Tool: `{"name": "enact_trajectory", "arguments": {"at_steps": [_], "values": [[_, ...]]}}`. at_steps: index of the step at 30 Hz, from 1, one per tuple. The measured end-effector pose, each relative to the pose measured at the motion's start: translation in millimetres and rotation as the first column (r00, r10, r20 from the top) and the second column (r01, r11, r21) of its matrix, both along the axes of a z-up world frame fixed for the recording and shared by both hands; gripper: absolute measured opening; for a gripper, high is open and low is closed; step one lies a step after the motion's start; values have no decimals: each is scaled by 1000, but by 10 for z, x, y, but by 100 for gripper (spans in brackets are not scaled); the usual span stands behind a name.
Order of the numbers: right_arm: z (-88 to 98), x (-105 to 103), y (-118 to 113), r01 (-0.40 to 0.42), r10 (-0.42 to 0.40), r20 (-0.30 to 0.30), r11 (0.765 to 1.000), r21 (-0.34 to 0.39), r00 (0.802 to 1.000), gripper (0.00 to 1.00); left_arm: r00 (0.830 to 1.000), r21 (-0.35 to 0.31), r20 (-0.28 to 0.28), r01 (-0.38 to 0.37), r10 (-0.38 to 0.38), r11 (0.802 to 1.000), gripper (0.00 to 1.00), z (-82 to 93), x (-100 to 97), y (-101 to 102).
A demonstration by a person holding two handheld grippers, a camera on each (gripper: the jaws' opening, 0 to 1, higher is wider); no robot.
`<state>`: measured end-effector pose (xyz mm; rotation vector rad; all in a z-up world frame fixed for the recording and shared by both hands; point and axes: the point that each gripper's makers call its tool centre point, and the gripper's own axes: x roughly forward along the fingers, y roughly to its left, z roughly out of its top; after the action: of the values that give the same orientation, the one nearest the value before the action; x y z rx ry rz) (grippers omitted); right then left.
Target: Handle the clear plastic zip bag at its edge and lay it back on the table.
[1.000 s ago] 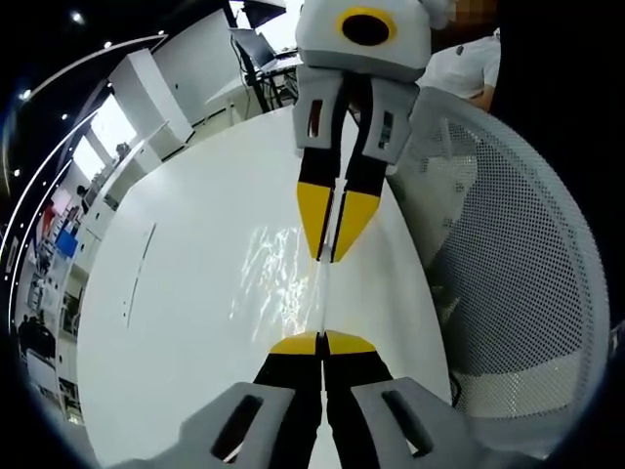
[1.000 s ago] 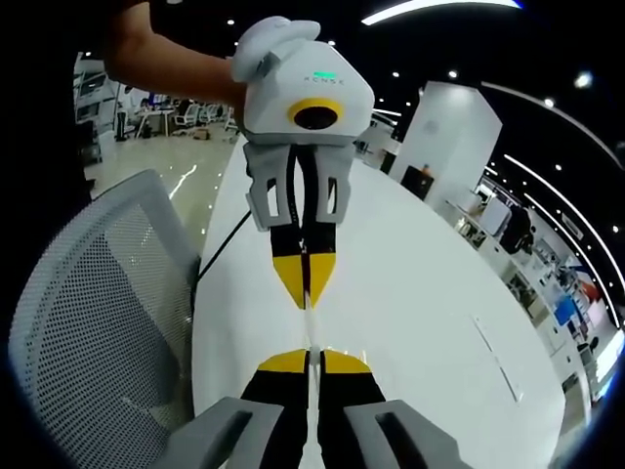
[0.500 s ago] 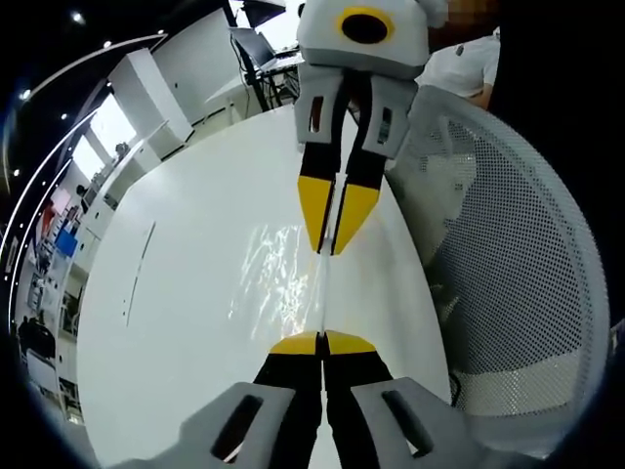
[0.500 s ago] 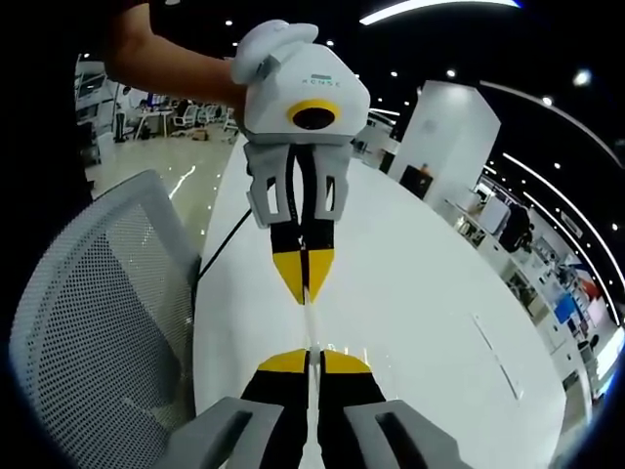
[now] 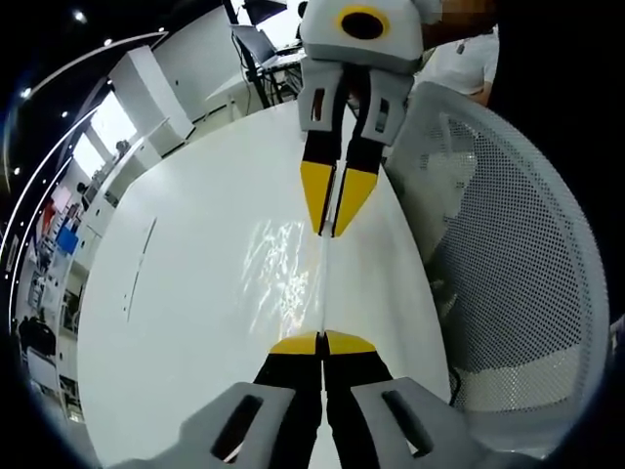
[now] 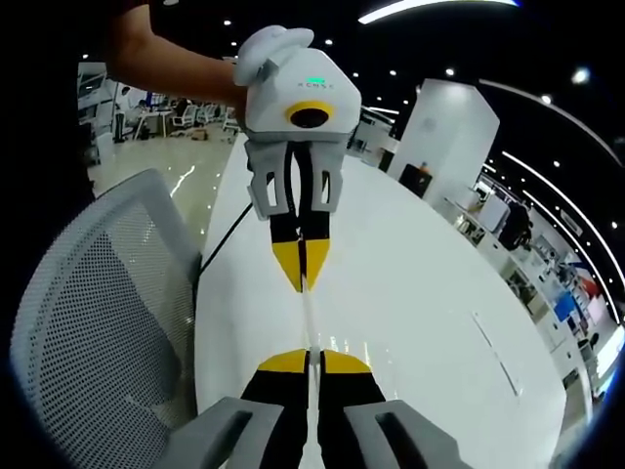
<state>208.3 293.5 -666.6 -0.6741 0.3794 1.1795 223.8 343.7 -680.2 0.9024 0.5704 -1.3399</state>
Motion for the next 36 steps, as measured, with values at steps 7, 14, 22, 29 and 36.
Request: {"name": "enact_trajectory", "arguments": {"at_steps": [7, 14, 22, 29, 36], "values": [[-4, 6, 6, 0, 0, 3, 1000, 1, 1000, 0, 1000, 4, 2, -3, 3, 1000, 0, -4, 5, 5], [1, 20, -8, 6, -6, 3, 1000, 6, 1000, 0, 1000, 5, 3, -7, 7, 1000, 0, 9, 9, 3], [-7, 21, -25, 10, -10, 1, 1000, 6, 1000, 0, 1000, 9, 1, -10, 10, 1000, 0, -6, 25, 34], [-6, 22, -36, 12, -12, 1, 1000, 5, 1000, 0, 1000, 8, 1, -13, 13, 1000, 0, -11, 28, 49], [-5, 25, -43, 14, -14, 0, 1000, 4, 1000, 0, 1000, 5, 3, -13, 13, 1000, 0, -15, 44, 53]]}}
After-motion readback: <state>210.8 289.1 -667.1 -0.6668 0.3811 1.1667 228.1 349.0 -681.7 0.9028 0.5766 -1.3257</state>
